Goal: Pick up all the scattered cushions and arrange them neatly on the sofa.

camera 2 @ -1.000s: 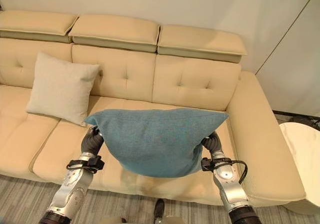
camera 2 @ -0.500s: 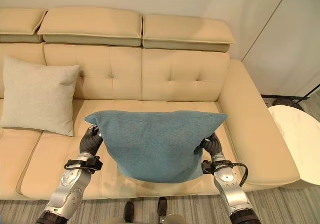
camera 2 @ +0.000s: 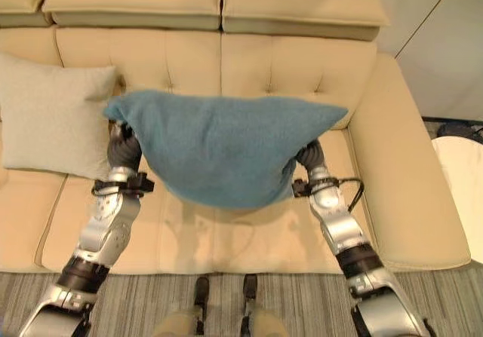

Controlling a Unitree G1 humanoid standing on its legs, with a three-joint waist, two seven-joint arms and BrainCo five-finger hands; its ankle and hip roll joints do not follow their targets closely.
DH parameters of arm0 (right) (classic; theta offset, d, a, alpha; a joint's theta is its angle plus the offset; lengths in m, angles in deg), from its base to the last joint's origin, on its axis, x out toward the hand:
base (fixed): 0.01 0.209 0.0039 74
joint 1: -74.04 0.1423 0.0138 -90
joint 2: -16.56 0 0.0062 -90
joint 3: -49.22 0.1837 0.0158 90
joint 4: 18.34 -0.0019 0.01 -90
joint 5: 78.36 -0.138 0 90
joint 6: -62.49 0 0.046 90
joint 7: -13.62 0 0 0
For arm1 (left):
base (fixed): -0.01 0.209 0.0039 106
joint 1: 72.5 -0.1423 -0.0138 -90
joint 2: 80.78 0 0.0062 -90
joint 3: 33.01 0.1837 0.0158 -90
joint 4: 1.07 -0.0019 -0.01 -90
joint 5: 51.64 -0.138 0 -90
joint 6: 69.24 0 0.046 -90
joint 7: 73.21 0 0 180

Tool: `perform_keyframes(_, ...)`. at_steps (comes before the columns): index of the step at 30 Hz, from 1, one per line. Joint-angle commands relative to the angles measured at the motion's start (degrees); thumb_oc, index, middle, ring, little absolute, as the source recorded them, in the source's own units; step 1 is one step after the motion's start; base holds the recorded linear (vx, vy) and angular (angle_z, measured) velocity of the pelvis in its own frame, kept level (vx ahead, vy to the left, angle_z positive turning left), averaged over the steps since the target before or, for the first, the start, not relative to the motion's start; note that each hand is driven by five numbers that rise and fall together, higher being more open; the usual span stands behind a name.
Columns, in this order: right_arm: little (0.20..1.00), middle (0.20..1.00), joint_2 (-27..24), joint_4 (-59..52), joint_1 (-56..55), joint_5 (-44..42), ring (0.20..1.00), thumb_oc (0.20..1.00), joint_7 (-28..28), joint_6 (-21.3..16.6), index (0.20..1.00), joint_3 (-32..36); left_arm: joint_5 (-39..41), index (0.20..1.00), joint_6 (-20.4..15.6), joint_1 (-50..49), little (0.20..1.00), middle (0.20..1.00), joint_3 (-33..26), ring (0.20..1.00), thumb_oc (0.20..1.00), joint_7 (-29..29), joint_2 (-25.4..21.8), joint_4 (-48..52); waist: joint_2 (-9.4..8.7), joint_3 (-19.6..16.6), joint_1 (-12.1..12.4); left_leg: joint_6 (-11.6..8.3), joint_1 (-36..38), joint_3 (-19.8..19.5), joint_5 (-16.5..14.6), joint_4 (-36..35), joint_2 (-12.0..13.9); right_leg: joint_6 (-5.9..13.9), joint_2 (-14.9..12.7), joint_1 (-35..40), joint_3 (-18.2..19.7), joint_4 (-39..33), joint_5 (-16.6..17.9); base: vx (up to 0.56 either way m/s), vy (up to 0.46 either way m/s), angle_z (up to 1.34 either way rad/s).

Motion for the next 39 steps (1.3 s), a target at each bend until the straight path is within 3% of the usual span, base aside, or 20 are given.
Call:
perform_keyframes(1, 0.200, 0.200, 3.3, -5.6, 12.3, -1.5, 0.200, 0.200, -0.3, -5.9, 0.200, -4.8, -5.8, 0.200, -5.7, 12.8, 0.200, 0.200, 10.2, 0.200, 0.200, -0.6, -0.3, -0.1, -2.46, -1.4, 0.0, -2.56, -3.6, -1.2, -1.8, 2.6, 1.5, 6.74, -3.5, -0.1, 0.8, 3.2, -3.5, -0.08, 0.025, -0.01)
perform_keyframes(5, 0.200, 0.200, 3.2, -4.2, 15.7, -2.0, 0.200, 0.200, -0.9, -5.9, 0.200, -5.6, -5.2, 0.200, -6.1, 15.9, 0.200, 0.200, 11.2, 0.200, 0.200, -1.5, -0.4, -2.6, -2.33, -1.2, -0.2, -2.63, -4.5, -1.3, -1.3, 2.3, 1.4, 6.77, -3.5, -1.2, 0.7, 3.3, -3.1, -0.02, 0.005, -0.01)
perform_keyframes(6, 0.200, 0.200, 3.3, 2.7, 28.3, -2.5, 0.200, 0.200, -4.3, -6.2, 0.200, -8.8, -3.3, 0.200, -7.8, 27.9, 0.200, 0.200, 14.1, 0.200, 0.200, -4.9, 0.0, -11.7, -1.78, -0.4, -0.1, -3.41, -7.7, -1.9, 1.5, -0.4, 1.2, 7.22, -3.0, -5.4, 0.6, 2.9, -1.4, -0.08, 0.026, -0.05)
perform_keyframes(10, 0.200, 0.200, 3.0, 8.8, 34.8, -2.8, 0.200, 0.200, -6.3, -6.5, 0.200, -10.6, -2.2, 0.200, -8.6, 34.4, 0.200, 0.200, 15.5, 0.200, 0.200, -5.9, 0.1, -17.0, -1.23, -0.5, 0.0, -4.09, -10.8, -2.4, 3.2, -1.8, 1.4, 7.37, -2.9, -8.6, 0.4, 2.2, -0.3, -0.02, 0.011, -0.02)
perform_keyframes(21, 0.200, 0.200, -2.3, 26.4, 44.1, -3.2, 0.200, 0.200, -5.6, -5.3, 0.200, -16.9, -1.2, 0.200, -8.4, 41.7, 0.200, 0.200, 18.5, 0.200, 0.200, -5.3, 0.5, -27.0, -0.69, 1.9, 0.7, -6.02, -19.3, -3.3, 6.0, -2.2, 1.5, 8.31, -2.8, -16.4, -1.1, 0.2, 2.0, -0.02, -0.007, 0.04)
perform_keyframes(28, 0.203, 0.203, -2.0, 34.6, 46.8, -4.1, 0.203, 0.203, -4.6, -4.8, 0.203, -19.7, -1.2, 0.200, -7.4, 47.2, 0.200, 0.200, 21.2, 0.200, 0.200, -4.6, 0.2, -35.3, -0.12, 3.7, 0.9, -6.33, -22.0, -3.9, 6.9, -2.2, 1.4, 8.34, -2.7, -19.4, -1.3, 0.2, 2.7, -0.01, -0.009, 0.01)
perform_keyframes(29, 0.451, 0.451, -2.1, 35.7, 47.2, -3.9, 0.451, 0.451, -4.8, -4.7, 0.451, -19.8, -1.2, 0.241, -7.3, 48.0, 0.241, 0.241, 21.6, 0.241, 0.241, -4.7, 0.3, -36.1, 0.00, 3.8, 0.9, -6.41, -22.3, -3.9, 7.0, -2.2, 1.4, 8.34, -2.7, -19.6, -1.3, 0.2, 2.7, 0.00, 0.000, 0.00)
perform_keyframes(30, 0.598, 0.598, -2.1, 36.4, 47.4, -3.3, 0.598, 0.598, -5.2, -4.5, 0.598, -20.0, -1.1, 0.539, -7.3, 48.4, 0.539, 0.539, 21.5, 0.539, 0.539, -4.9, 0.4, -36.8, 0.07, 3.9, 0.8, -6.45, -22.5, -3.9, 7.0, -2.2, 1.4, 8.38, -2.7, -19.8, -1.4, 0.2, 2.7, 0.00, -0.014, 0.04)
perform_keyframes(31, 0.878, 0.878, -2.0, 36.8, 47.8, -3.2, 0.878, 0.878, -5.7, -4.4, 0.878, -19.9, -1.2, 0.896, -7.2, 49.1, 0.896, 0.896, 21.6, 0.896, 0.896, -5.4, 0.5, -37.3, 0.14, 3.9, 0.8, -6.48, -22.7, -3.9, 7.0, -2.2, 1.3, 8.41, -2.8, -20.0, -1.4, 0.2, 2.8, 0.01, -0.005, 0.05)
perform_keyframes(32, 1.000, 1.000, -2.0, 37.7, 48.6, -2.1, 1.000, 1.000, -6.2, -4.0, 1.000, -20.6, -1.3, 1.000, -7.0, 50.0, 1.000, 1.000, 21.7, 1.000, 1.000, -5.8, 0.6, -38.3, 0.22, 4.0, 0.7, -6.55, -22.9, -4.0, 7.1, -2.2, 1.4, 8.47, -2.8, -20.2, -1.5, 0.2, 2.8, 0.01, -0.006, 0.06)
perform_keyframes(39, 1.000, 1.000, -2.9, 44.9, 56.7, 3.1, 1.000, 1.000, -10.5, -0.1, 1.000, -25.2, 2.0, 1.000, -5.7, 58.9, 1.000, 1.000, 23.2, 1.000, 1.000, -7.4, -0.2, -47.7, 0.68, 3.8, 0.7, -6.40, -22.4, -4.0, 6.7, -2.2, 1.1, 8.71, -2.9, -19.9, -1.5, 0.2, 2.8, 0.00, 0.000, 0.01)
